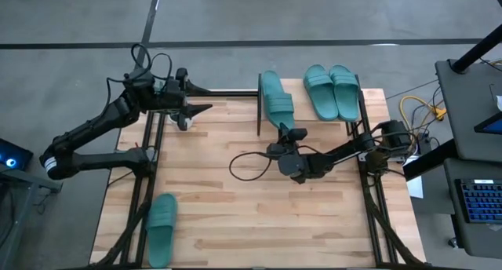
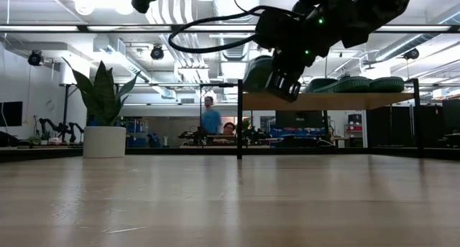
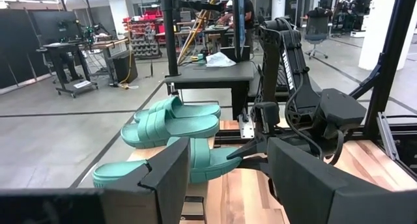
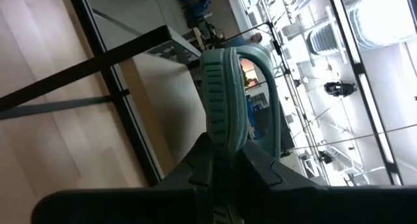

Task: Pick and place slides into the shelf
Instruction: Put the top green slipper on the shelf

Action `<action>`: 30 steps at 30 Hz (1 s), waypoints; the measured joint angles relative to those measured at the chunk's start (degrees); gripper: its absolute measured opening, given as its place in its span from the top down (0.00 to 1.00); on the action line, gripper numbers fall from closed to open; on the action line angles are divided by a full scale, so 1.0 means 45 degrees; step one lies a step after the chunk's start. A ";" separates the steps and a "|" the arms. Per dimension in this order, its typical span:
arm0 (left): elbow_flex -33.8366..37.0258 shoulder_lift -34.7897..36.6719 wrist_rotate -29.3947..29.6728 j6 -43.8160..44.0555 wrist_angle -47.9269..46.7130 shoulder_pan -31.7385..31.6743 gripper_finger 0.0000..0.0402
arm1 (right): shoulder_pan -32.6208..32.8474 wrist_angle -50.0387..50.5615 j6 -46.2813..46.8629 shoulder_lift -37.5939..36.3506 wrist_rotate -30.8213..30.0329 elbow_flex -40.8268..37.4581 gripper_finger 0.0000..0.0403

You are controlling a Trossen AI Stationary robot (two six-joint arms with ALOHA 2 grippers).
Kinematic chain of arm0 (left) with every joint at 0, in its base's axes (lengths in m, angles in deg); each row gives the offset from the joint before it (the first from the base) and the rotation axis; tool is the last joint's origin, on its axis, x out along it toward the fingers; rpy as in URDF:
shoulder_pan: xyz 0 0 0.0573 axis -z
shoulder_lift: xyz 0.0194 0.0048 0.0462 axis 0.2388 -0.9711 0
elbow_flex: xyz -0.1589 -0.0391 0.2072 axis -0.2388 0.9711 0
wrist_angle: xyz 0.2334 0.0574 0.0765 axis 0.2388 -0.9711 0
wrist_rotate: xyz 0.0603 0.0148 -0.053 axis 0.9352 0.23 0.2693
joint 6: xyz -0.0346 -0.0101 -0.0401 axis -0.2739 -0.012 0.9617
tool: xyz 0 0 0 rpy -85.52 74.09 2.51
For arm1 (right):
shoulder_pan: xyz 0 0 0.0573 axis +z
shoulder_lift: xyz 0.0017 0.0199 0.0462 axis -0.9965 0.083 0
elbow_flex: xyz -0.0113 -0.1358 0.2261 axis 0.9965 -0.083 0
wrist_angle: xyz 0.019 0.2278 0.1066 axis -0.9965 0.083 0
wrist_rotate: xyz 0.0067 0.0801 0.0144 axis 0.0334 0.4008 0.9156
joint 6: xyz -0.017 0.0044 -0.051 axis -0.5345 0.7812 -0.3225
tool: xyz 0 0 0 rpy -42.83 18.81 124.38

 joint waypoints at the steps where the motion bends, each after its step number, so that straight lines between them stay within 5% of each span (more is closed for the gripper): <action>1: 0.0000 0.0005 -0.0002 0.0007 -0.0006 0.0003 0.53 | 0.0000 0.0000 -0.0104 0.0000 0.0000 0.0024 0.93; 18: 0.0053 -0.0019 -0.0002 0.0021 -0.0107 0.0001 0.53 | 0.0004 -0.0005 -0.0383 0.0000 -0.0554 0.0025 0.80; 30: 0.0053 -0.0019 -0.0002 0.0021 -0.0107 -0.0001 0.53 | 0.0083 -0.0011 -0.0420 -0.0010 0.0752 0.0431 0.70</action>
